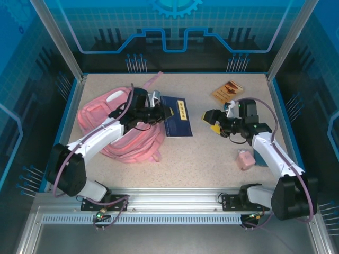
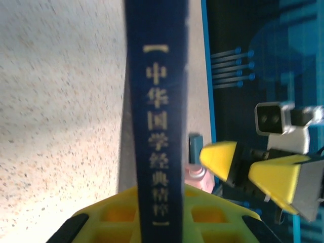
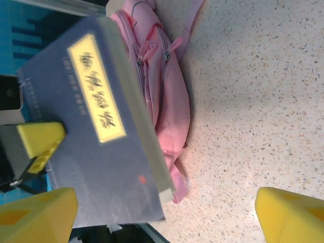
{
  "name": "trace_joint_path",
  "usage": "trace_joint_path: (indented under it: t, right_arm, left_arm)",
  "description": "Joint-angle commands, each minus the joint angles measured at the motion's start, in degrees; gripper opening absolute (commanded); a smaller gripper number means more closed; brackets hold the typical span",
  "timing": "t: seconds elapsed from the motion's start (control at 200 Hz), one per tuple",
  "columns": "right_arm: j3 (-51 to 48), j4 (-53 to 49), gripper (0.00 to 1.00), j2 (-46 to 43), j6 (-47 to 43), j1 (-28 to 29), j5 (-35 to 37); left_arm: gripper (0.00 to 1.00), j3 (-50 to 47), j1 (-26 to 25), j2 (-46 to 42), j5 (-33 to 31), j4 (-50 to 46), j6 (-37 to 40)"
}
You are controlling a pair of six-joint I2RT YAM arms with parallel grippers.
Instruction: Pack the student bag
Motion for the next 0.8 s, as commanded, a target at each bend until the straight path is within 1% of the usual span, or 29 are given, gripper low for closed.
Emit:
trace_joint_path:
  t: [0.0, 0.105, 0.165, 0.3, 0.47, 0.63, 0.715, 0.795]
  right_arm:
    - [-3.4, 14.0, 0.94, -0.4, 14.8, 2.9, -0.3]
    - [-5.6, 25.2, 0.96, 0.0, 25.1, 6.5, -0.3]
    - [-5.8, 29.5, 0.99, 0.3, 29.5, 8.3, 0.7]
    - [-5.4, 39.6, 1.00, 1.6, 38.3, 12.5, 4.5]
    - [-2.6, 46.6, 1.00, 7.3, 45.2, 16.3, 6.2]
    - [-0.9, 58.8, 0.99, 14.0, 51.1, 19.6, 7.0]
    - [-0.2, 60.8, 0.96, 16.2, 52.1, 20.9, 7.5]
    - [-0.5, 61.9, 0.89, 17.0, 52.7, 21.5, 8.5]
  left_arm:
    - [0.15, 0.0, 0.6, -3.7, -8.8, 5.7, -6.0]
    - [0.15, -0.9, 0.5, -4.8, -12.1, 11.6, -10.8]
    - [0.15, -1.7, 0.5, -5.1, -13.7, 15.2, -13.7]
    - [0.15, -2.9, 0.4, -5.6, -16.9, 18.0, -19.2]
    - [0.15, -4.9, 0.2, -5.6, -18.2, 23.0, -24.4]
    - [0.15, -5.1, -0.2, -5.2, -18.2, 24.1, -25.6]
    - [0.15, -6.1, -0.3, -5.6, -18.6, 24.6, -26.3]
    - [0.15, -6.8, -0.3, -6.0, -19.0, 24.9, -26.5]
